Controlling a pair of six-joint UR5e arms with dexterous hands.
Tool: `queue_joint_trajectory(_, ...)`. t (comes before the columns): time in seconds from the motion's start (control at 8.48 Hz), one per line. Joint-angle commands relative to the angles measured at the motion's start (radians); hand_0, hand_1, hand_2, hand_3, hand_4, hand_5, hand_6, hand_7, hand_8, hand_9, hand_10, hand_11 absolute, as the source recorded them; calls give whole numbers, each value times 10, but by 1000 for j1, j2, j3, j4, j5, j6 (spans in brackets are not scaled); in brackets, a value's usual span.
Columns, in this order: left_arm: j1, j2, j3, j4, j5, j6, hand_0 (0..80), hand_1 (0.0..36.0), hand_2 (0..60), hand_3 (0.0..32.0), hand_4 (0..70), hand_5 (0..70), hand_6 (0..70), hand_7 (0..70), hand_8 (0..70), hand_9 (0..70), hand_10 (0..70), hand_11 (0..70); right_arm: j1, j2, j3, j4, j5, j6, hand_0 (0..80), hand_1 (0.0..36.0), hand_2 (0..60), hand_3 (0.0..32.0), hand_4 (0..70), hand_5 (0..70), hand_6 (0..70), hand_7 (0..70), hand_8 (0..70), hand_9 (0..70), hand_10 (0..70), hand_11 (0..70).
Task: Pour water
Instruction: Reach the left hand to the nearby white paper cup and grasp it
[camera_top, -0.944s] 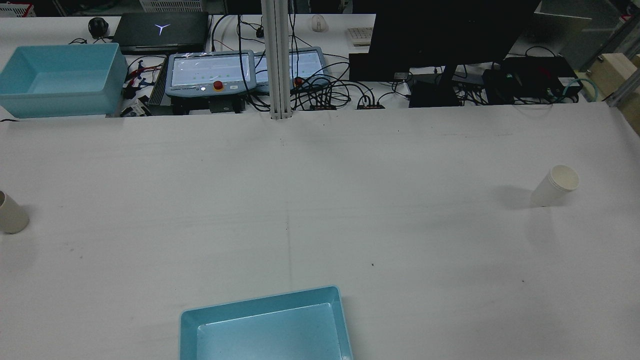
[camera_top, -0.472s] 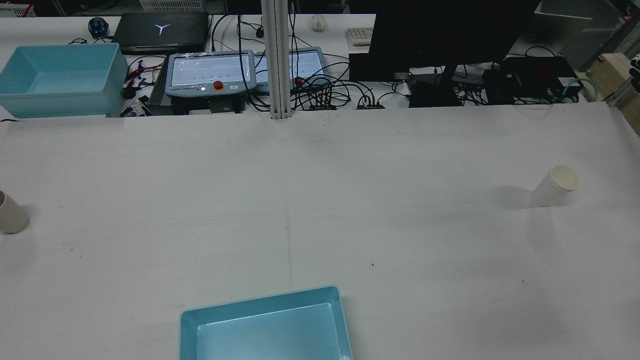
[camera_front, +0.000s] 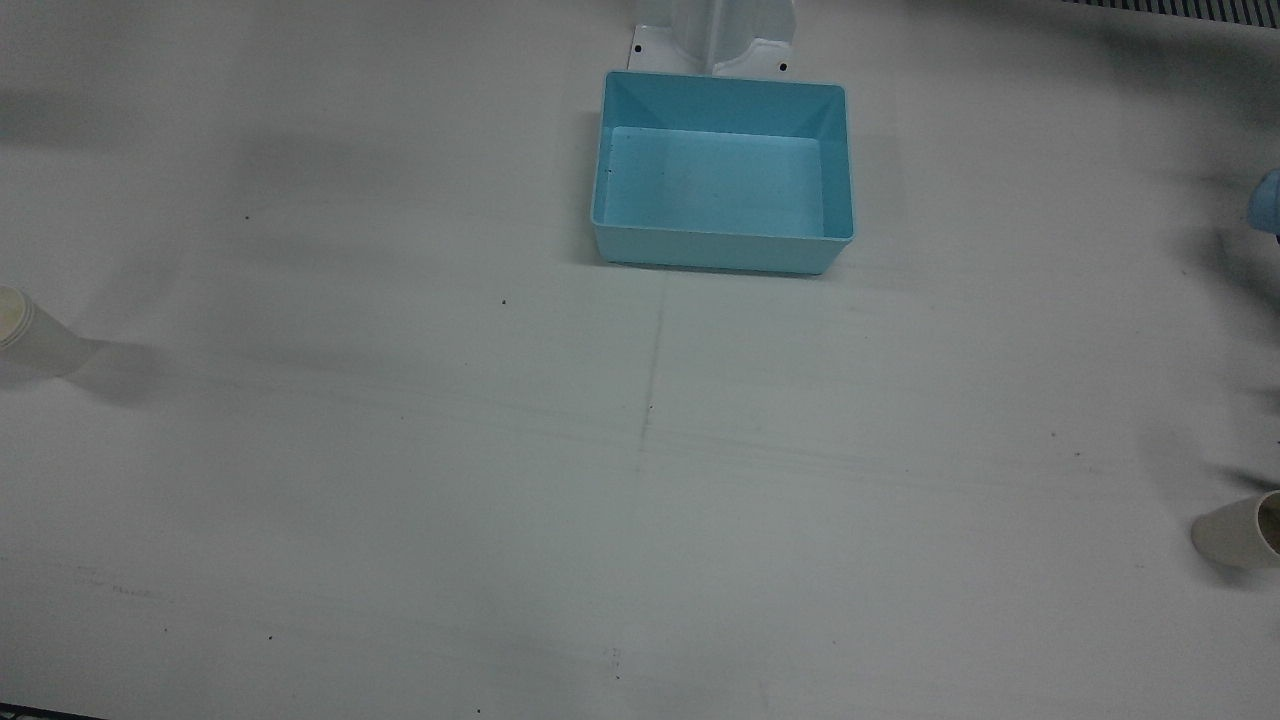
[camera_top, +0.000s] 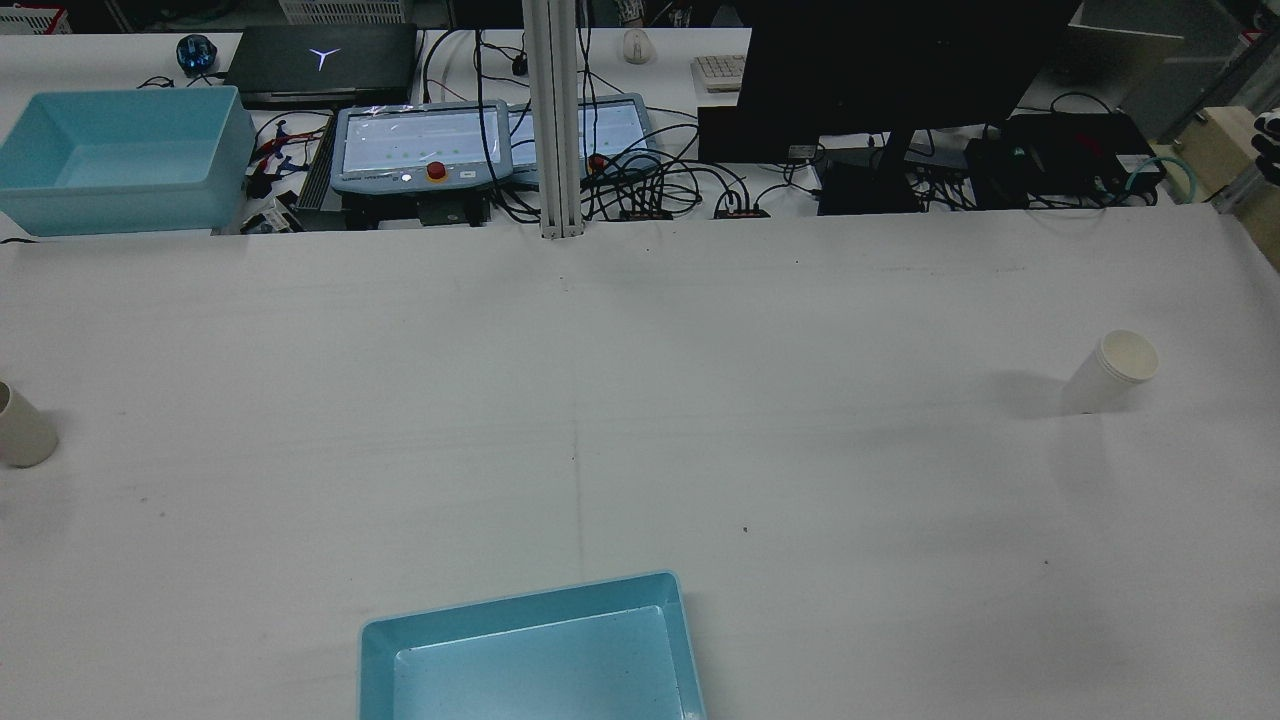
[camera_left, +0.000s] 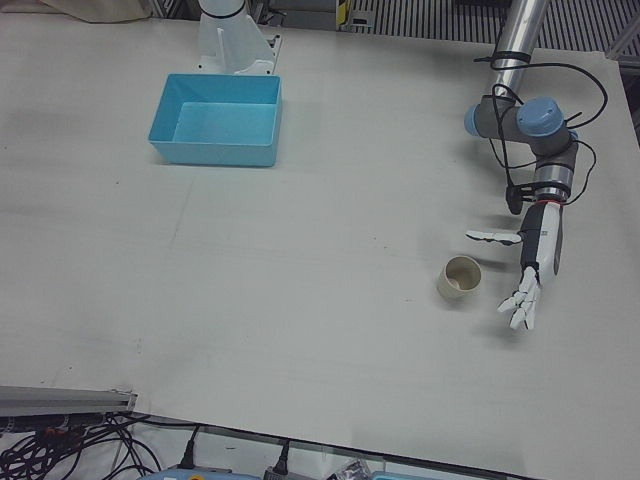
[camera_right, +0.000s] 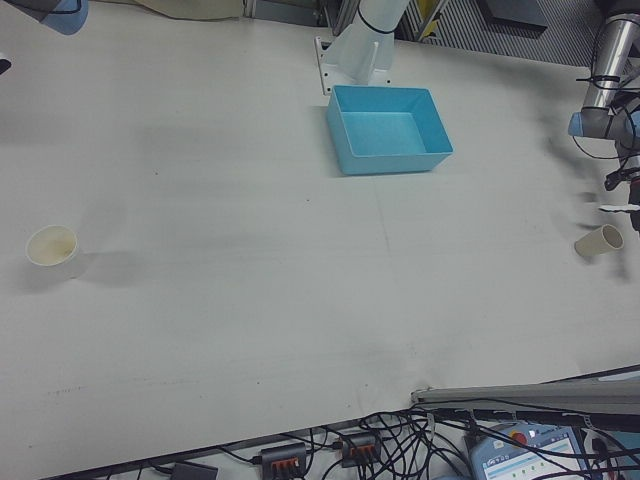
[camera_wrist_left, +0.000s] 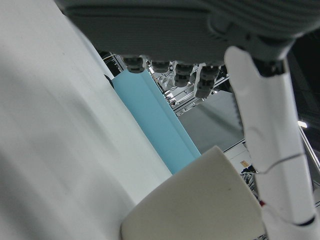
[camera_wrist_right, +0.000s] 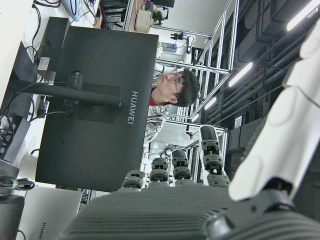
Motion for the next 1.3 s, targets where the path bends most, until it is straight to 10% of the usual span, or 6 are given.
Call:
queue_joint_trajectory(0.0,54,0,-2,-8,-53,4,581,125,0,0,107,153,36,123,21,10,19,47,-4,0,0,0,0,-1,498,84,0,0,224,181,82,136,79,87,30,52)
queue_joint_trajectory(1.18,104,-47,12,67,-124,6,603,157,0,0,189,205,62,138,22,19,34,69,-11,0,5,0,0,-3,498,87,0,0,216,179,79,132,78,86,27,48)
